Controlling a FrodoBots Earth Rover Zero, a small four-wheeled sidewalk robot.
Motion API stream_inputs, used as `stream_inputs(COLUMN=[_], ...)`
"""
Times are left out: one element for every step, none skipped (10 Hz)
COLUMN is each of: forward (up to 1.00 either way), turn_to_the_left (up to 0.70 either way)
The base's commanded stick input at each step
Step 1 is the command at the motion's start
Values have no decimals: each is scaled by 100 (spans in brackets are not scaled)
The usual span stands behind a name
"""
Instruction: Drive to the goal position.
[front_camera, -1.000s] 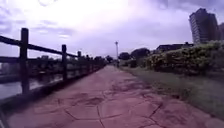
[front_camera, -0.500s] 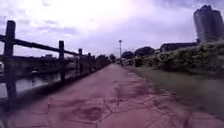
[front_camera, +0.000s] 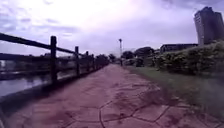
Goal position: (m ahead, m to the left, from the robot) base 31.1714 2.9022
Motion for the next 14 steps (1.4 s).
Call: stream_inputs(forward=[100, 100, 100, 100, 100, 100, 100, 100, 100, 100, 100, 100, 100, 100], turn_to_the_left=[0, 0, 0, 0, 0, 0, 0, 0, 0, 0, 0, 0, 0, 0])
